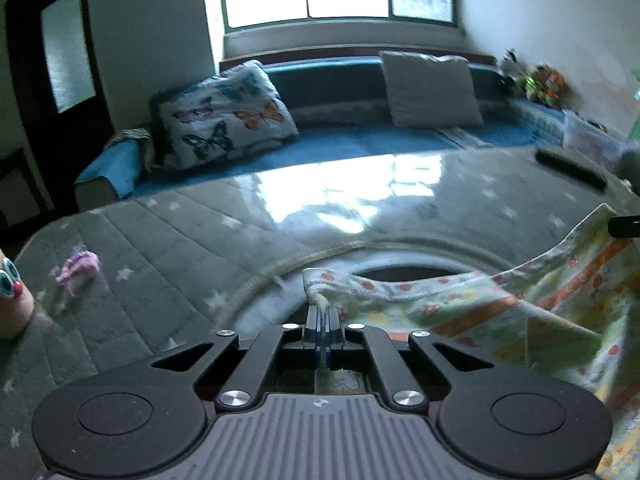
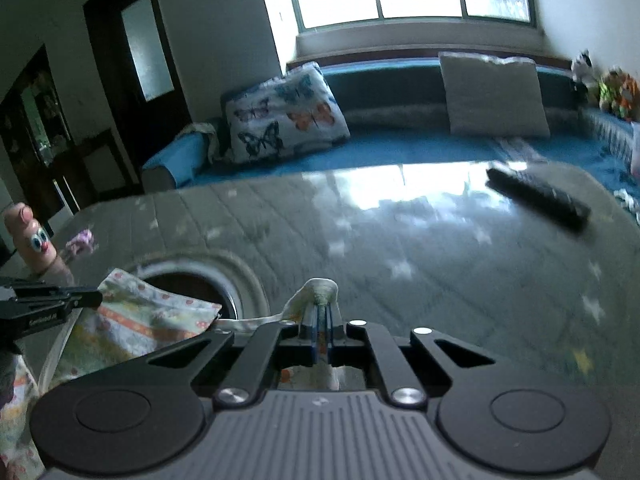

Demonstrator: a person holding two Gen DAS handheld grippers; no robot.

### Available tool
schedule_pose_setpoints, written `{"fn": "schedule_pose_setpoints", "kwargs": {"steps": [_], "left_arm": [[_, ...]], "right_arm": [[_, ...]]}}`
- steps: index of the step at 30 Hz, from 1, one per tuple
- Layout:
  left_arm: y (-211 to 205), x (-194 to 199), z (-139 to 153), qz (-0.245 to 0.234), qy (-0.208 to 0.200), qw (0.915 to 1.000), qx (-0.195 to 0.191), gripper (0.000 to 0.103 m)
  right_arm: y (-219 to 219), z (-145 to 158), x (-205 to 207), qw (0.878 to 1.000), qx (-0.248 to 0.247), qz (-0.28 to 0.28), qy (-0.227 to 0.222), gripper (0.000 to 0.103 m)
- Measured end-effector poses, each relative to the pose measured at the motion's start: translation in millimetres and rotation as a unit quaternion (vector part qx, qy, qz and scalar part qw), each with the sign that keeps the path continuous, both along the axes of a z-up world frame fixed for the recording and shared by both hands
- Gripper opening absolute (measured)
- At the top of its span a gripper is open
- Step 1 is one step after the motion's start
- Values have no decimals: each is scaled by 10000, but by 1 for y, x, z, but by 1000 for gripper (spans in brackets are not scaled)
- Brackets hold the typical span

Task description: Fold clothes

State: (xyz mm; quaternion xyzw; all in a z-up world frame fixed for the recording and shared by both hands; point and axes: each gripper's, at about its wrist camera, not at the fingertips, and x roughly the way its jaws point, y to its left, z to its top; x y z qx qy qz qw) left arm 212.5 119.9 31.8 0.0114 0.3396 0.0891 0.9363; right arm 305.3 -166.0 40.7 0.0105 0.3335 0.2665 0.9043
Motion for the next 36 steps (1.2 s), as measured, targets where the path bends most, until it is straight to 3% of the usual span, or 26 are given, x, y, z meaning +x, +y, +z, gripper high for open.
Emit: {"fn": "schedule_pose_setpoints", "kwargs": {"steps": [6,15,17,18,30,36], "left_arm": [[17,20,4,345,-244,9988,247,2],[18,30,-21,306,226,9992,92,5],[11,26,-23,203,313,9993,65,5],[7,23,-23,130,322,9994,43,5],[-50,-43,-25,-874,510,9947,-207,7],[-75,-83,-24,-1201,465,9911,-328,12]], "right_arm": [[13,7,27,9991,237,-142,-318,3],[28,-33,58,9991,-297,-298,21,11],[27,-34,54,9993,-271,-266,74,26],[25,-33,52,9993,-263,-242,96,29],[-27,-36,3,9962,-510,-493,498,36],[-57,-35,-39,9948,-684,-670,353,43]]}}
